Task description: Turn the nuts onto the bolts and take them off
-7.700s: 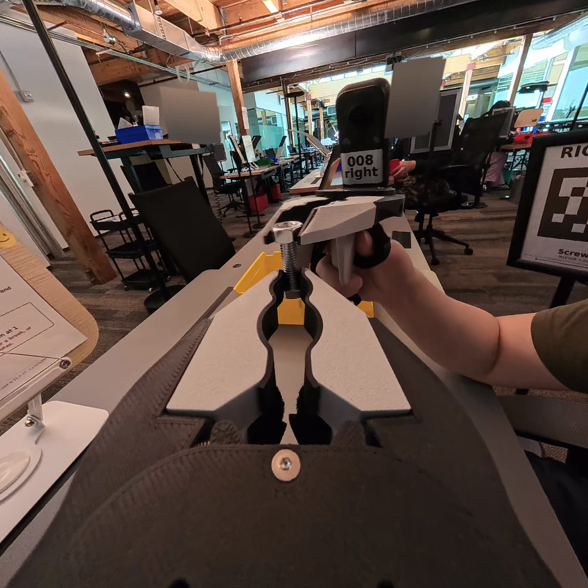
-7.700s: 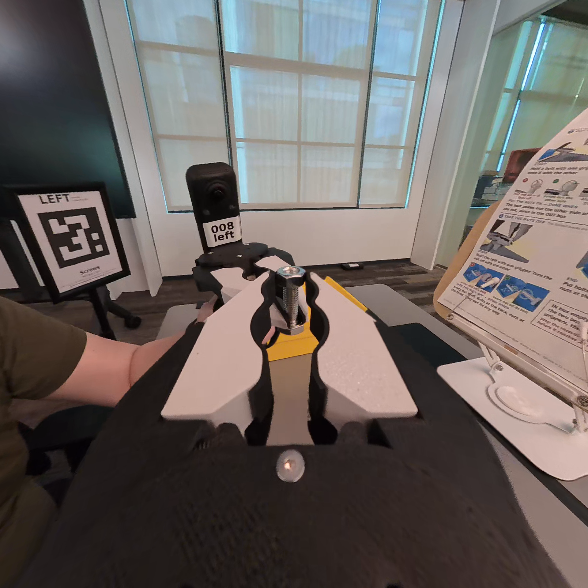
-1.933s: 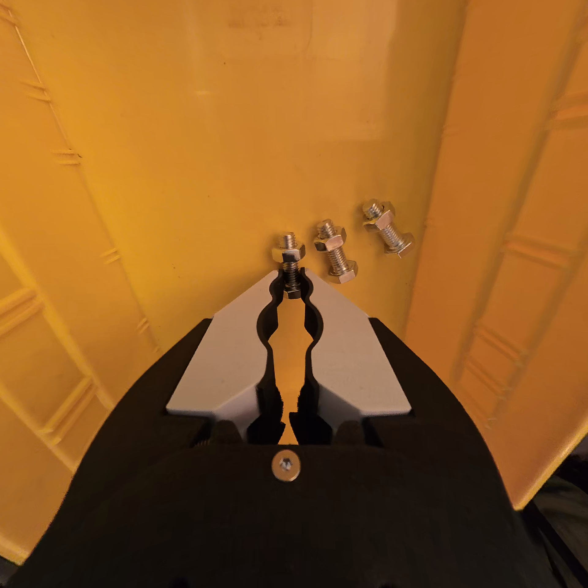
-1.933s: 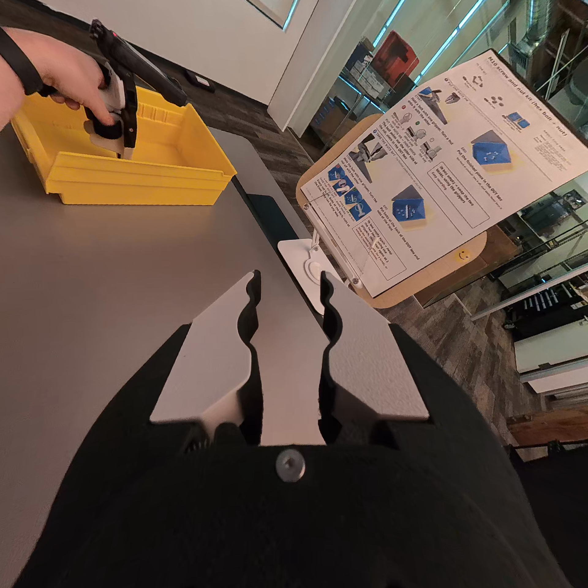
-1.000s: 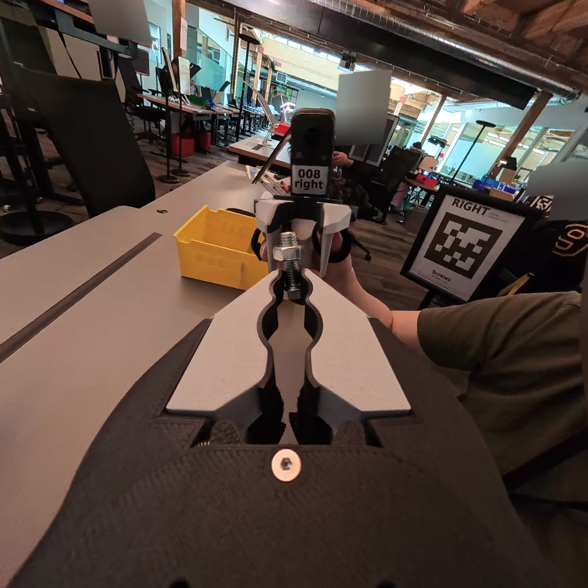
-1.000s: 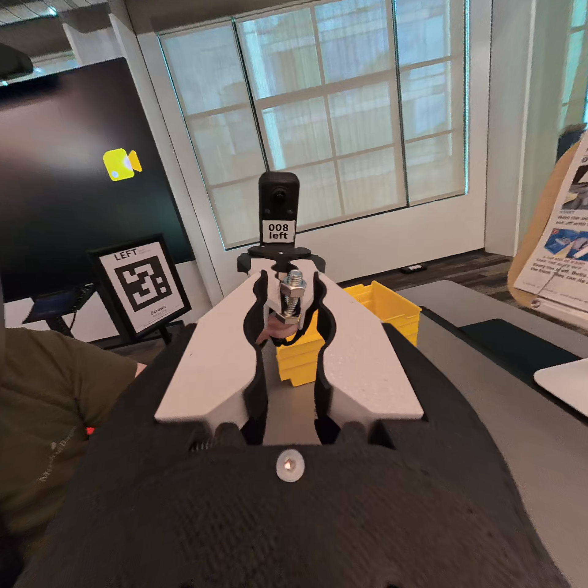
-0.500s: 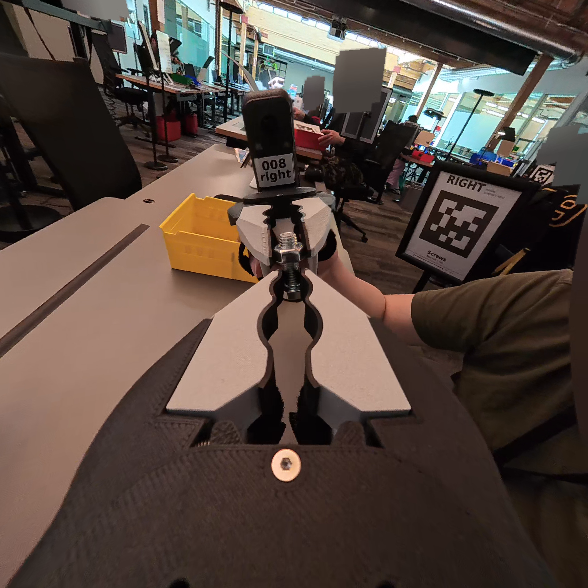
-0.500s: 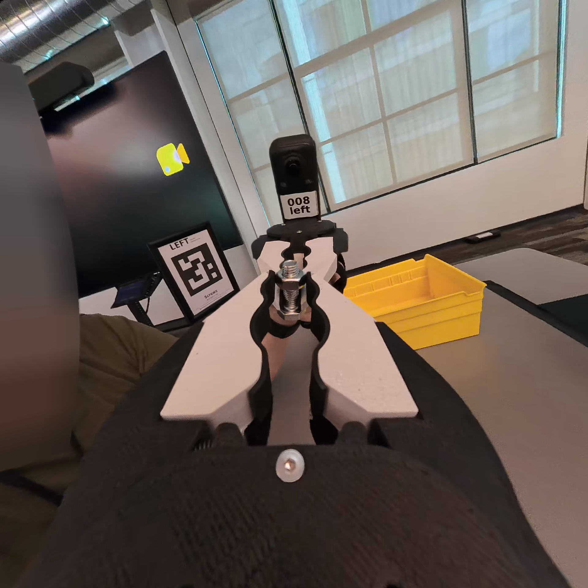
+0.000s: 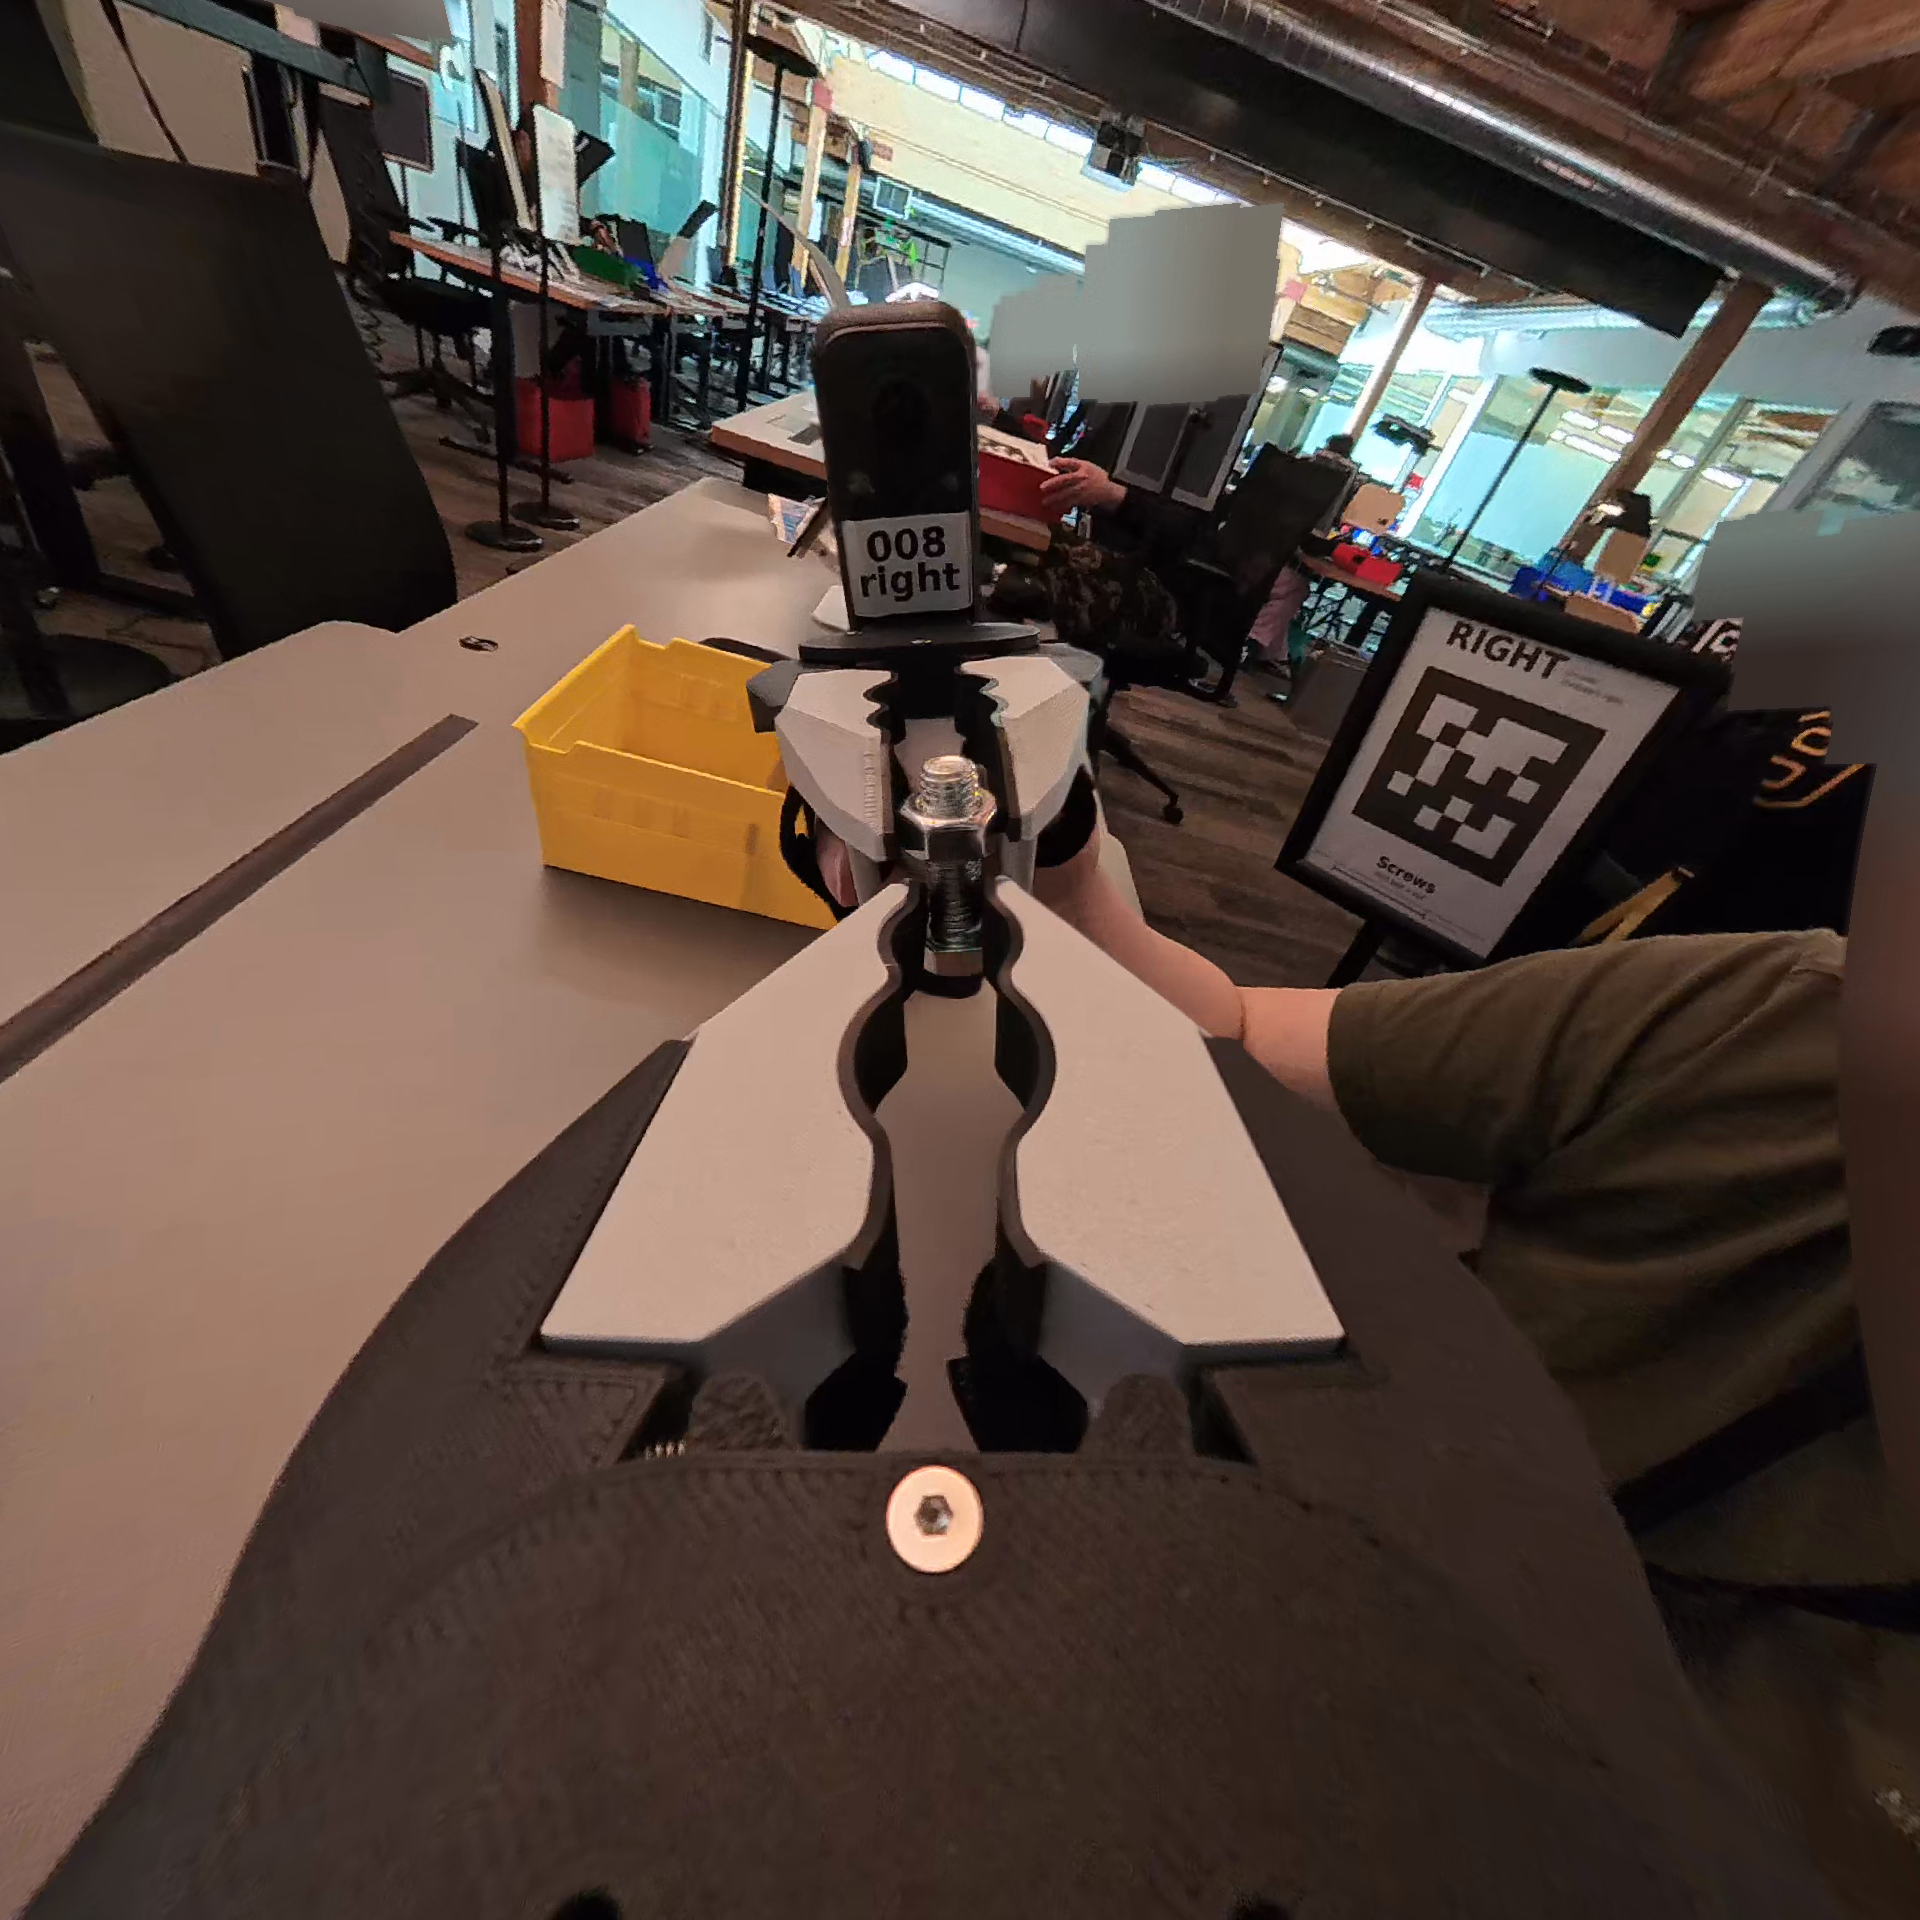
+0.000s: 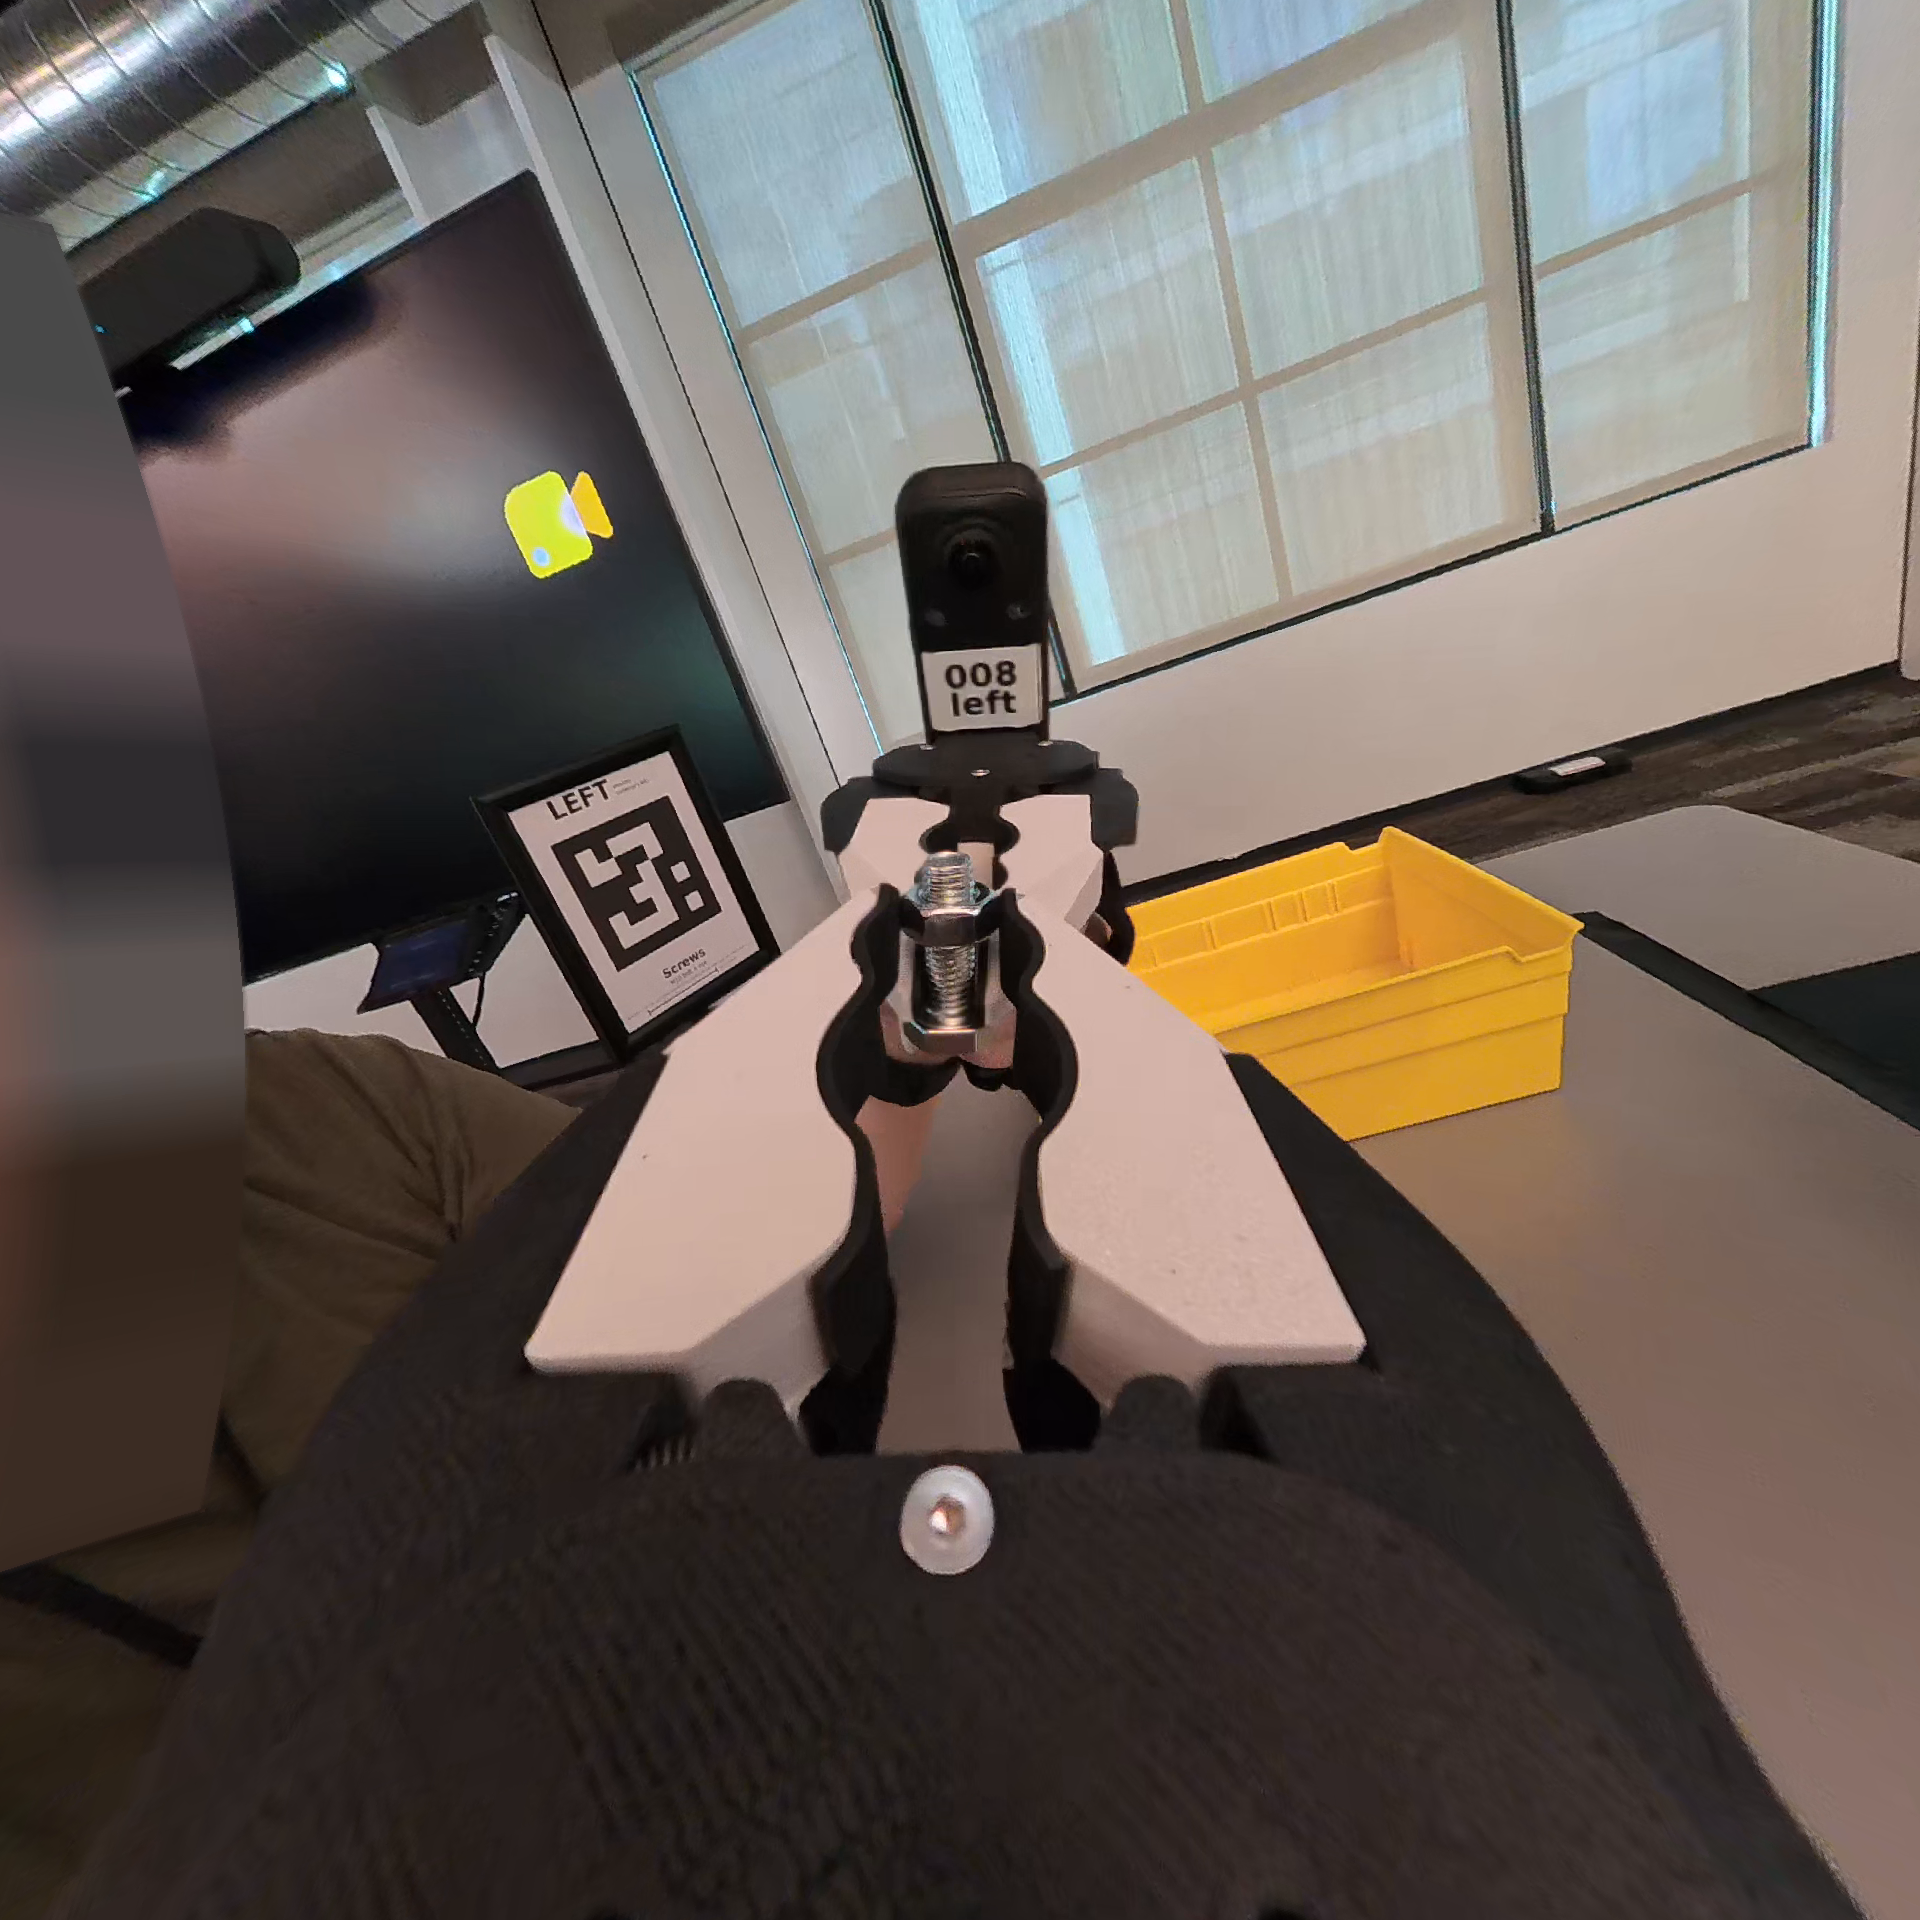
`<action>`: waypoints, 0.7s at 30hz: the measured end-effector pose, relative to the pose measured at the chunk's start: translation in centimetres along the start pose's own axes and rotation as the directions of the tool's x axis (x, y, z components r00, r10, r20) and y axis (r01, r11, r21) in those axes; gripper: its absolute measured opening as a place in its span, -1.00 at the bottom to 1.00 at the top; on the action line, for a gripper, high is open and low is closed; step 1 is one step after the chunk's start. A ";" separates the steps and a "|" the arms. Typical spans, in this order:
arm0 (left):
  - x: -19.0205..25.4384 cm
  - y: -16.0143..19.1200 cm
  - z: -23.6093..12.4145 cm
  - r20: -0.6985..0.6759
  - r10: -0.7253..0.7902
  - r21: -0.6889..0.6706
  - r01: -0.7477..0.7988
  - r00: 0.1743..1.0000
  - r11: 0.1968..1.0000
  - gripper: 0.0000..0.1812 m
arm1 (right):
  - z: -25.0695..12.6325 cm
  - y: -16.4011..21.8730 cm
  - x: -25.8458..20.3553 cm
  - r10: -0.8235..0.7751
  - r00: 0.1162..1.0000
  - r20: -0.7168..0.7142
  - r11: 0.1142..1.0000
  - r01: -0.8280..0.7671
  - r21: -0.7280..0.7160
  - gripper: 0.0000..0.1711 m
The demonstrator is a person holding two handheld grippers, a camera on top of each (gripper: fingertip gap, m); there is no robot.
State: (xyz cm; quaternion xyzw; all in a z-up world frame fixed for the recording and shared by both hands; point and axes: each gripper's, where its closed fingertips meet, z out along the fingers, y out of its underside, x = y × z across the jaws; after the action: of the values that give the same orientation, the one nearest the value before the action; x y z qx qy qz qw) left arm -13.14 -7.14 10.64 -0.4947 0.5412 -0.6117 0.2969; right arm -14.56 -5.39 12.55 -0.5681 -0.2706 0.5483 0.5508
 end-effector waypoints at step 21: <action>0.7 -1.3 -0.8 0.107 0.197 0.028 -0.201 0.975 0.979 -0.92 | -1.6 -2.2 1.4 -0.176 0.977 -0.118 0.974 0.190 0.127 -0.65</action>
State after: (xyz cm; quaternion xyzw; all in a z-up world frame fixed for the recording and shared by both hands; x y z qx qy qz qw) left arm -13.92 -7.18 12.18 -0.4632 0.5599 -0.5630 0.3938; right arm -12.12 -4.05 13.75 -0.5299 -0.2538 0.4814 0.6504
